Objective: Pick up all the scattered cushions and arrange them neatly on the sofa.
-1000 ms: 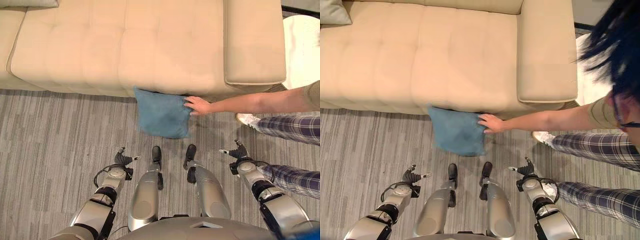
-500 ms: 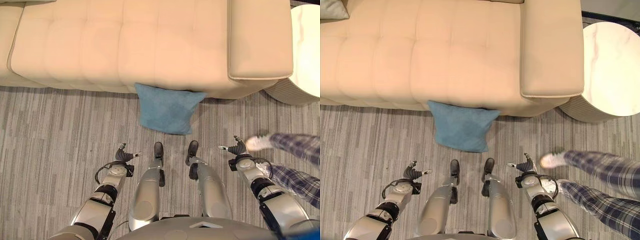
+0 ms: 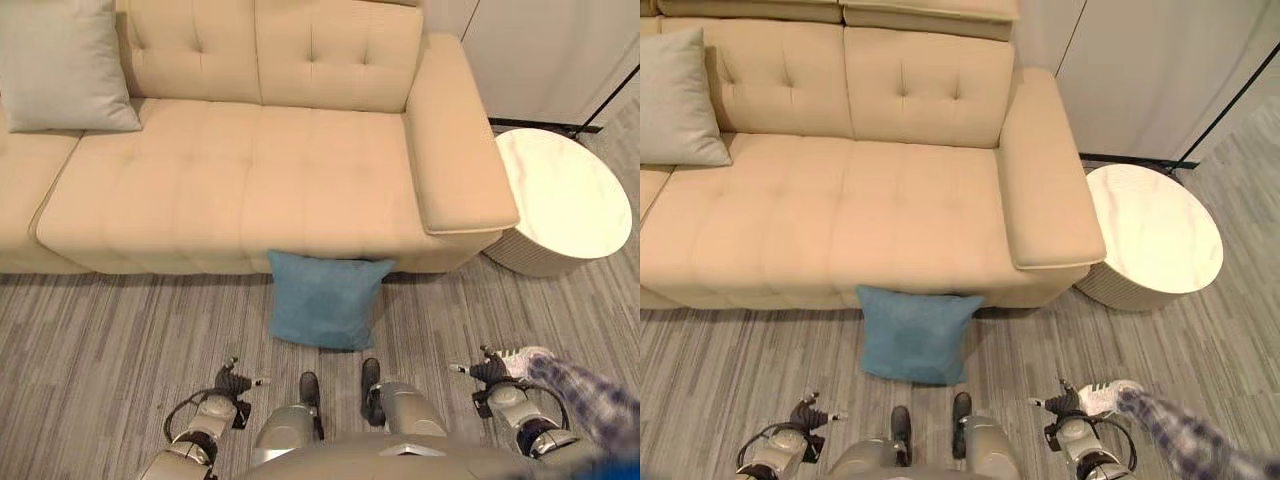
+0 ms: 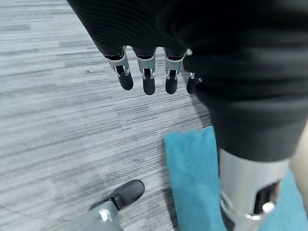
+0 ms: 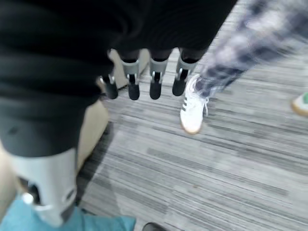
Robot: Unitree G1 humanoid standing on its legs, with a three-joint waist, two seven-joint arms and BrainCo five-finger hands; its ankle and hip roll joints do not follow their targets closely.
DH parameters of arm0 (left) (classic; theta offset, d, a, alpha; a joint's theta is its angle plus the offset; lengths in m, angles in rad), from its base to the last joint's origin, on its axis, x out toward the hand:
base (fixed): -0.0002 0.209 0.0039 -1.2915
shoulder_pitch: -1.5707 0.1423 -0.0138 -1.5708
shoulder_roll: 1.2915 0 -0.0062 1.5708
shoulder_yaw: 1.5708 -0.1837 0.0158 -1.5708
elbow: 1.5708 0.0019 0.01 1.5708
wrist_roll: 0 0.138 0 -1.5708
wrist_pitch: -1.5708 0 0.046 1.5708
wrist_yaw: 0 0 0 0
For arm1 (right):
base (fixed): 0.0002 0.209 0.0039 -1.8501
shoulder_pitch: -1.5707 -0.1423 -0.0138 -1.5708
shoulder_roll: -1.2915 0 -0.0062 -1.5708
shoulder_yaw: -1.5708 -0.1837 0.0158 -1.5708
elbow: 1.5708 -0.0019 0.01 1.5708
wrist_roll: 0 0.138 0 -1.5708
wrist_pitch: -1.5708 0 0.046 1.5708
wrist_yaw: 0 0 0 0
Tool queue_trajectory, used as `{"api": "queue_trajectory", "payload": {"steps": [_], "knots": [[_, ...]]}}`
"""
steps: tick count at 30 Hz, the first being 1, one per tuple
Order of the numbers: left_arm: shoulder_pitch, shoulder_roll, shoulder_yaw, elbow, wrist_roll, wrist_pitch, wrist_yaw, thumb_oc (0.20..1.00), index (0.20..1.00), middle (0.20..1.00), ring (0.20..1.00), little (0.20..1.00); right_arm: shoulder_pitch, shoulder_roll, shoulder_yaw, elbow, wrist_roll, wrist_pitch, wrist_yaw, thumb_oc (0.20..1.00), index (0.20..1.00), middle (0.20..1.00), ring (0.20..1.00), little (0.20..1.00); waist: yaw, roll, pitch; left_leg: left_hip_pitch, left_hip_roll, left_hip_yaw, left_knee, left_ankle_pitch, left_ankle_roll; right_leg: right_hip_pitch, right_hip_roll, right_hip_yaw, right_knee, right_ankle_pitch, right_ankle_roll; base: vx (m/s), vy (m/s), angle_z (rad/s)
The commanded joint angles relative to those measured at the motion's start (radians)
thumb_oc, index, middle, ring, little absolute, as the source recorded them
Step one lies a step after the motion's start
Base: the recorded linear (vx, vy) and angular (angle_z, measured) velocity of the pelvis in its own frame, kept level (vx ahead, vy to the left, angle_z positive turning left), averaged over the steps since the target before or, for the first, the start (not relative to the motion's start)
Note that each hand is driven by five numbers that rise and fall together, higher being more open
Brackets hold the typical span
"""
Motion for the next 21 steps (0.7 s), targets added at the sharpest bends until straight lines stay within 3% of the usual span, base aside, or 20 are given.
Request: {"api": "queue_trajectory", "payload": {"steps": [1, 3, 5, 6, 7, 10, 14, 16, 17, 19, 21], "knots": [[-0.028, 0.012, -0.01, -0.016, 0.043, -0.003, -0.018, 1.0, 1.0, 1.0, 1.0, 1.0, -0.057, -0.032, -0.003, -0.008, 0.018, -0.017, 0.004, 1.0, 1.0, 1.0, 1.0, 1.0, -0.006, -0.05, 0.053, -0.131, -0.034, -0.033, 0.278, -0.094, -0.088, 0.006, -0.006, 0.02, -0.02, 0.0, 0.044, 0.02, -0.087, 1.01], [-0.026, 0.0, -0.013, -0.016, 0.035, -0.004, -0.017, 1.0, 1.0, 1.0, 1.0, 1.0, -0.06, -0.034, 0.004, 0.001, 0.022, -0.017, 0.006, 1.0, 1.0, 1.0, 1.0, 1.0, -0.004, -0.051, 0.056, -0.159, -0.025, -0.053, 0.336, -0.093, -0.088, 0.023, -0.008, 0.026, -0.033, -0.001, 0.033, -0.01, -0.008, 0.55], [-0.024, -0.009, -0.016, -0.015, 0.028, 0.001, -0.015, 1.0, 1.0, 1.0, 1.0, 1.0, -0.057, -0.035, 0.012, 0.015, 0.019, -0.012, 0.005, 1.0, 1.0, 1.0, 1.0, 1.0, 0.0, -0.057, 0.041, -0.185, 0.022, -0.062, 0.292, -0.108, -0.077, 0.033, -0.022, 0.027, -0.054, -0.005, 0.038, 0.04, 0.061, -0.09], [-0.024, -0.011, -0.019, -0.013, 0.026, 0.001, -0.014, 1.0, 1.0, 1.0, 1.0, 1.0, -0.06, -0.038, 0.013, 0.014, 0.019, -0.012, 0.003, 1.0, 1.0, 1.0, 1.0, 1.0, 0.002, -0.059, 0.036, -0.195, 0.041, -0.068, 0.264, -0.092, -0.08, 0.03, -0.026, 0.03, -0.058, -0.003, 0.041, 0.09, 0.179, -0.08], [-0.032, -0.012, -0.026, -0.012, 0.018, 0.002, -0.009, 1.0, 1.0, 1.0, 1.0, 1.0, -0.061, -0.04, 0.016, 0.003, 0.018, -0.01, 0.0, 1.0, 1.0, 1.0, 1.0, 1.0, 0.004, -0.046, 0.028, -0.202, 0.102, -0.082, 0.133, -0.012, -0.099, 0.023, -0.027, 0.024, -0.076, -0.008, 0.046, 0.06, 0.146, 0.11], [-0.036, -0.014, -0.028, -0.011, 0.028, 0.005, -0.007, 1.0, 1.0, 1.0, 1.0, 1.0, -0.061, -0.042, 0.011, -0.003, 0.016, -0.007, 0.002, 1.0, 1.0, 1.0, 1.0, 1.0, 0.002, -0.031, 0.024, -0.188, 0.133, -0.081, 0.064, 0.016, -0.113, 0.032, -0.034, 0.023, -0.089, -0.012, 0.054, 0.1, 0.229, -0.19], [-0.053, -0.002, -0.028, -0.012, 0.041, -0.001, -0.004, 1.0, 1.0, 1.0, 1.0, 1.0, -0.084, -0.023, 0.015, -0.008, 0.004, -0.002, 0.001, 1.0, 1.0, 1.0, 1.0, 1.0, -0.001, -0.037, 0.031, -0.197, 0.099, -0.042, 0.095, -0.009, -0.108, 0.004, -0.092, 0.047, -0.091, 0.019, 0.092, 0.05, 0.314, -0.44], [-0.061, 0.009, -0.026, -0.015, 0.04, -0.003, 0.0, 1.0, 1.0, 1.0, 1.0, 1.0, -0.097, -0.017, 0.018, -0.017, 0.001, 0.002, 0.001, 1.0, 1.0, 1.0, 1.0, 1.0, 0.002, -0.044, 0.039, -0.211, 0.085, -0.02, 0.117, -0.029, -0.091, -0.028, -0.115, 0.063, -0.067, 0.027, 0.107, -0.02, 0.298, -0.71], [-0.066, 0.028, -0.015, -0.023, 0.033, -0.004, 0.006, 1.0, 1.0, 1.0, 1.0, 1.0, -0.109, -0.008, 0.024, -0.035, 0.003, 0.005, 0.002, 1.0, 1.0, 1.0, 1.0, 1.0, 0.007, -0.047, 0.051, -0.217, 0.062, -0.003, 0.136, -0.051, -0.065, -0.064, -0.138, 0.082, -0.011, 0.032, 0.119, 0.0, 0.214, -0.58], [-0.068, 0.037, -0.008, -0.023, 0.031, -0.004, 0.009, 1.0, 1.0, 1.0, 1.0, 1.0, -0.114, -0.004, 0.024, -0.041, 0.004, 0.005, 0.0, 1.0, 1.0, 1.0, 1.0, 1.0, 0.01, -0.048, 0.057, -0.21, 0.058, 0.007, 0.132, -0.054, -0.058, -0.079, -0.145, 0.085, 0.012, 0.035, 0.122, 0.0, 0.22, -0.46], [-0.071, 0.063, 0.003, -0.026, 0.024, -0.008, 0.014, 1.0, 1.0, 1.0, 1.0, 1.0, -0.132, -0.001, 0.04, -0.055, -0.002, 0.001, -0.005, 1.0, 1.0, 1.0, 1.0, 1.0, 0.024, -0.044, 0.07, -0.186, 0.054, 0.041, 0.113, -0.058, -0.044, -0.115, -0.161, 0.017, 0.065, 0.045, 0.117, 0.01, 0.222, -0.44]]}}
